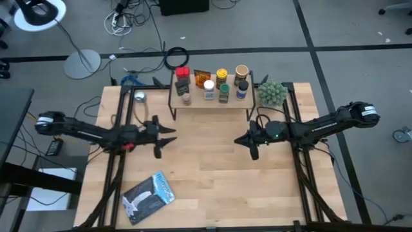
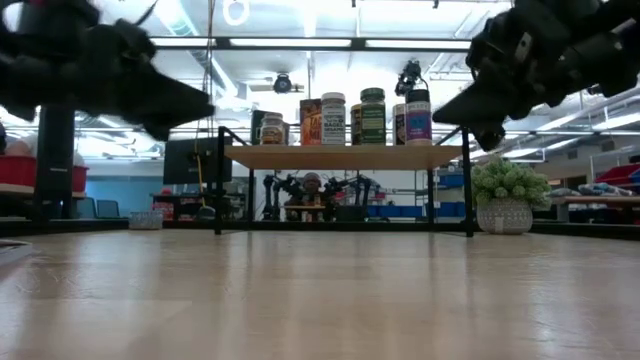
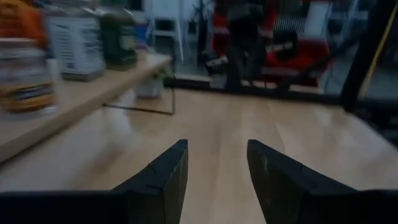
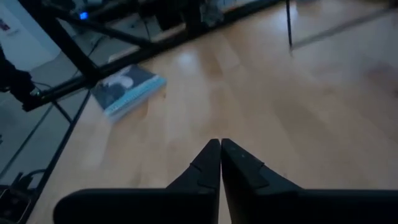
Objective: Shelf spices
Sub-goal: Return to Home Position
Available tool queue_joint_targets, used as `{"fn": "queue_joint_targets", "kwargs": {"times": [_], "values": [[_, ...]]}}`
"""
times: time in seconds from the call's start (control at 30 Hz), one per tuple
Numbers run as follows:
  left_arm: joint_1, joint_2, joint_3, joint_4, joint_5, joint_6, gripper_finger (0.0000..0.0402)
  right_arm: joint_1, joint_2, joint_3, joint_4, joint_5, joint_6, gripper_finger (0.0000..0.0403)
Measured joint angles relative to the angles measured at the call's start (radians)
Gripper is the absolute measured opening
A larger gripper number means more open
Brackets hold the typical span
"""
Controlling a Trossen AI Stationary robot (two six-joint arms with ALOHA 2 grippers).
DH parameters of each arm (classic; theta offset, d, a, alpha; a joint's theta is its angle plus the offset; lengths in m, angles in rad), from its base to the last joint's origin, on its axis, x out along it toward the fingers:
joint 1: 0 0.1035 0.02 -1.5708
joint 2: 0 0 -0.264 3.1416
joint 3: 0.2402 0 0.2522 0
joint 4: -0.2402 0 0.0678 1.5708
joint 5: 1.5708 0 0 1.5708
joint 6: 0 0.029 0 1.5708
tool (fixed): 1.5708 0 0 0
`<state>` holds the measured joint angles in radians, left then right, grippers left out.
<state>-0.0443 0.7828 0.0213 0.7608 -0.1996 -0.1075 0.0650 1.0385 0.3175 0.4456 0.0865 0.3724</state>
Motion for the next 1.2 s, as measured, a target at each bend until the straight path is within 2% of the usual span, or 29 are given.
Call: {"fn": "queue_joint_targets", "kwargs": {"times": [0.3, 0.43, 0.6, 0.7, 0.93, 1.2], "values": [[0.006, -0.298, -0.013, -0.213, 0.018, 0.032, 0.017, -0.009, -0.053, 0.0, 0.033, 0.012, -0.08, 0.0018], [0.006, -0.452, -0.013, -0.379, 0.018, 0.027, 0.017, -0.009, -0.107, -0.002, -0.01, 0.014, -0.1, 0.002], [0.006, -0.651, -0.013, -0.49, 0.039, 0.035, 0.017, -0.006, -0.201, -0.077, -0.004, 0.015, -0.08, 0.0018], [0.005, -0.77, -0.013, -0.565, 0.054, 0.059, 0.017, -0.006, -0.262, -0.145, 0.076, 0.015, -0.062, 0.0016], [0.006, -0.78, -0.013, -0.643, 0.029, 0.047, 0.017, -0.006, -0.353, -0.228, 0.142, 0.016, -0.059, 0.0018], [0.005, -0.776, -0.013, -0.682, 0.035, 0.044, 0.017, -0.006, -0.376, -0.238, 0.132, 0.015, -0.098, 0.0013]]}}
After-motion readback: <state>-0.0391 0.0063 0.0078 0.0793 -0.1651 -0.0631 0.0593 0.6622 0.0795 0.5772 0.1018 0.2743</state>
